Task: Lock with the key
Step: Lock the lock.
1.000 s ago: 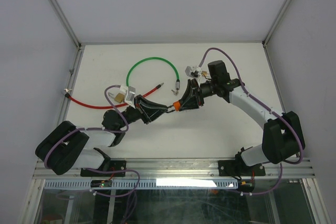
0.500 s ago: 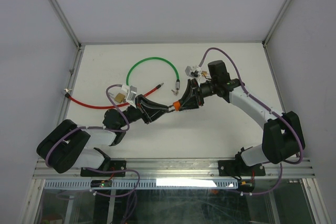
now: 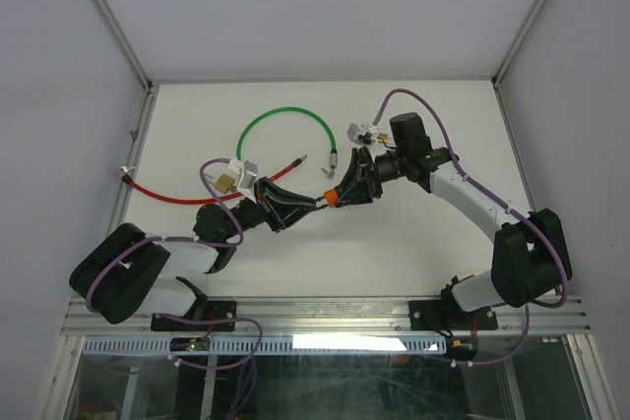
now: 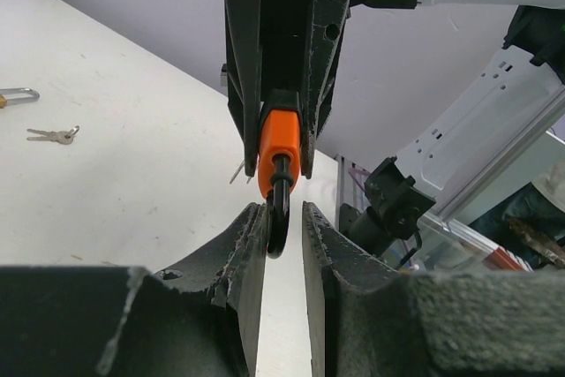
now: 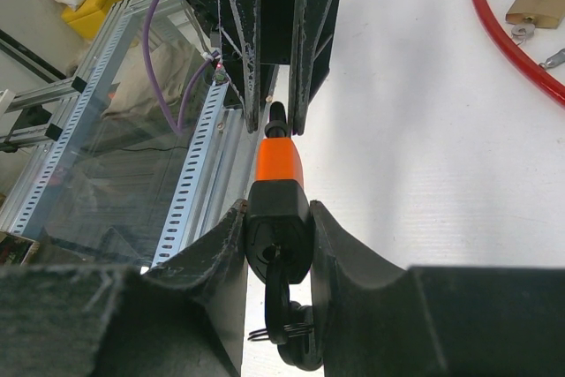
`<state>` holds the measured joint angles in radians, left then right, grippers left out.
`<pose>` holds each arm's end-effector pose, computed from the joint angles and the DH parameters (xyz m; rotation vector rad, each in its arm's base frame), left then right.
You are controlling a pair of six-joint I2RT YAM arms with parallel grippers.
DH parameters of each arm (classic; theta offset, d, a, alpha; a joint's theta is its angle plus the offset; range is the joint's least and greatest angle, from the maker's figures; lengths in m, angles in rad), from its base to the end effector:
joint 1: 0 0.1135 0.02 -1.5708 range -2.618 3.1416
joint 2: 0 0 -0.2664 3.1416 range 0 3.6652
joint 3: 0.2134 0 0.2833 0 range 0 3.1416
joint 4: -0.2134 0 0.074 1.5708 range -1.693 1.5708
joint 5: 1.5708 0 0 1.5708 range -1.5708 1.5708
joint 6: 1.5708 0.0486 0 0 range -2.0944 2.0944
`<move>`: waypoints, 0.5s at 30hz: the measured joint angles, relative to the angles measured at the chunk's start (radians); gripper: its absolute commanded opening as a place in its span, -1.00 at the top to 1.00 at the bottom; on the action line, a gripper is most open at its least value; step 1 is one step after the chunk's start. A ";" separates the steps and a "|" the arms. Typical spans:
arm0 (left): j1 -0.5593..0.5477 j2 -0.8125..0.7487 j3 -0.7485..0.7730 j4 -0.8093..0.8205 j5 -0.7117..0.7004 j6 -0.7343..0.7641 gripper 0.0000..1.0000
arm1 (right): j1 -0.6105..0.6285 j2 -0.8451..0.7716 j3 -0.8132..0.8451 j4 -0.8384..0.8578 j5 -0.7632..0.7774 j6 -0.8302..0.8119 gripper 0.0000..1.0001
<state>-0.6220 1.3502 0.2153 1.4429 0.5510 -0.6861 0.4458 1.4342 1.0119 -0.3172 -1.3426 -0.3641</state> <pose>0.1826 -0.1623 0.1828 0.4828 1.3787 -1.4393 0.2716 0.1823 0.2614 -1.3669 1.4905 1.5492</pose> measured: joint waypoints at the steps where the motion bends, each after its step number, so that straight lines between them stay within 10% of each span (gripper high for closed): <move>1: 0.000 0.000 0.000 -0.001 0.000 0.003 0.53 | 0.000 0.000 0.000 0.000 0.000 0.000 1.00; 15: 0.000 0.000 0.001 -0.006 -0.003 0.023 0.40 | 0.000 0.000 0.000 0.001 0.000 0.000 1.00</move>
<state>-0.6220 1.3502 0.2161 1.4368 0.5476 -0.6632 0.4458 1.4338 1.0119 -0.3164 -1.3426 -0.3641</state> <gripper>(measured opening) 0.275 0.298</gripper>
